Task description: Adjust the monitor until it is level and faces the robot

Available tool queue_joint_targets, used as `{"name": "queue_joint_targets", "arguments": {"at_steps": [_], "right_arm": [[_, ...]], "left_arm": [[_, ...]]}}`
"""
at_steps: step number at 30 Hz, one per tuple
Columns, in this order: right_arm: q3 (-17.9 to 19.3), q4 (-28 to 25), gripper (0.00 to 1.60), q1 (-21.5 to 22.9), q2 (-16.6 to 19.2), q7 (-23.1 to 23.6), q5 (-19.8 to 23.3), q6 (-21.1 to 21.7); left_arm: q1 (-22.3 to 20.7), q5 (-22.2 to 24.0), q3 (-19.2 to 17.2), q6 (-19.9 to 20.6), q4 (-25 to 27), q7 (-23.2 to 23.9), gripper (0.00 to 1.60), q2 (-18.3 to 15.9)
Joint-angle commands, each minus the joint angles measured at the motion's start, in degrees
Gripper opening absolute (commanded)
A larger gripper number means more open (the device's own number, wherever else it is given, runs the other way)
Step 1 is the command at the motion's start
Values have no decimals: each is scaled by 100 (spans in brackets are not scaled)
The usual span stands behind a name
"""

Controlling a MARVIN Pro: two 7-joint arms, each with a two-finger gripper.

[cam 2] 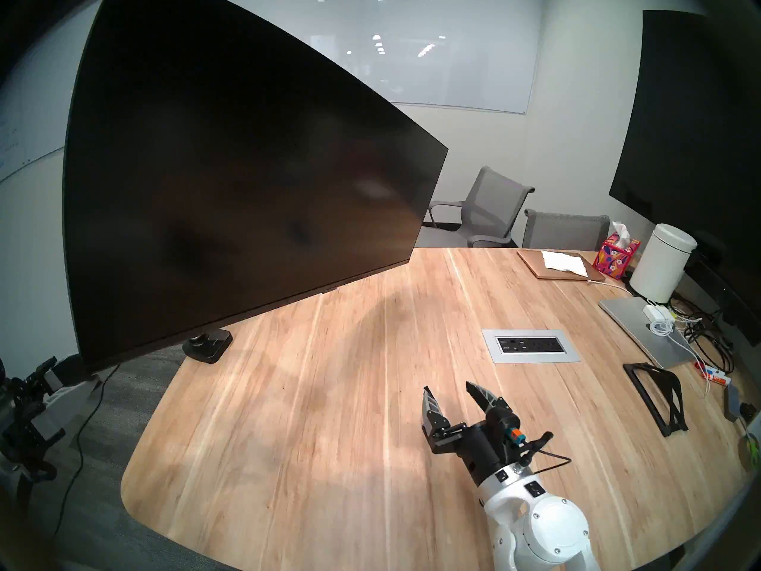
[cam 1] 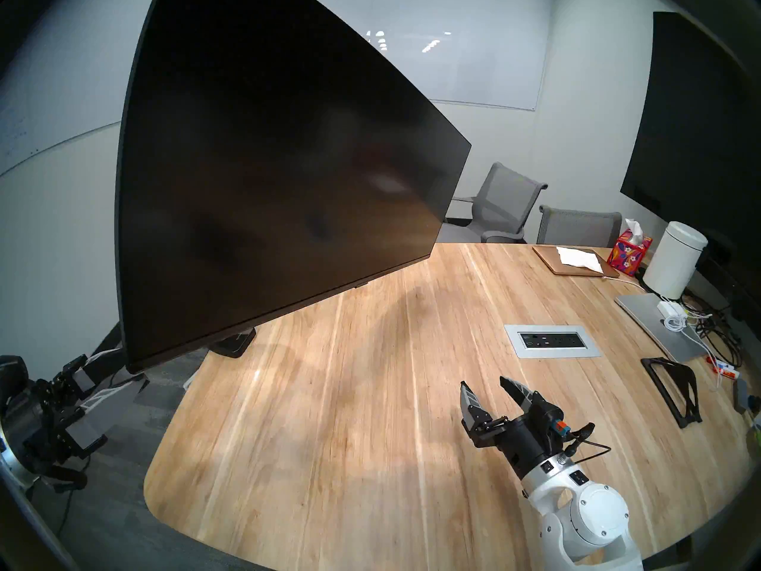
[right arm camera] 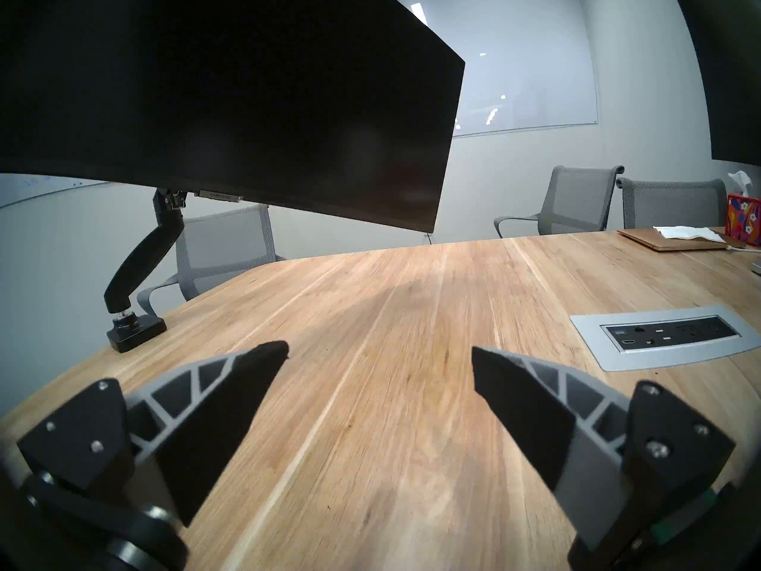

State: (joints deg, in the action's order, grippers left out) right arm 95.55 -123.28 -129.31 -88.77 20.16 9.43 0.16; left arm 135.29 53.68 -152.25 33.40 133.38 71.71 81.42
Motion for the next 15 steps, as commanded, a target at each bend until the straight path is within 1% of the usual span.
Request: {"name": "queue_joint_targets", "arguments": {"at_steps": [1, 9, 15], "right_arm": [[11, -106, 160, 11, 8, -6, -15, -5], [11, -107, 160, 11, 7, -6, -16, -4], [11, -108, 160, 10, 6, -6, -17, -3]], "left_arm": [[205, 172, -66, -116, 103, 602, 160, -53], [282, 218, -55, -205, 189, 574, 160, -67], [258, 144, 31, -275, 296, 423, 160, -93]]}}
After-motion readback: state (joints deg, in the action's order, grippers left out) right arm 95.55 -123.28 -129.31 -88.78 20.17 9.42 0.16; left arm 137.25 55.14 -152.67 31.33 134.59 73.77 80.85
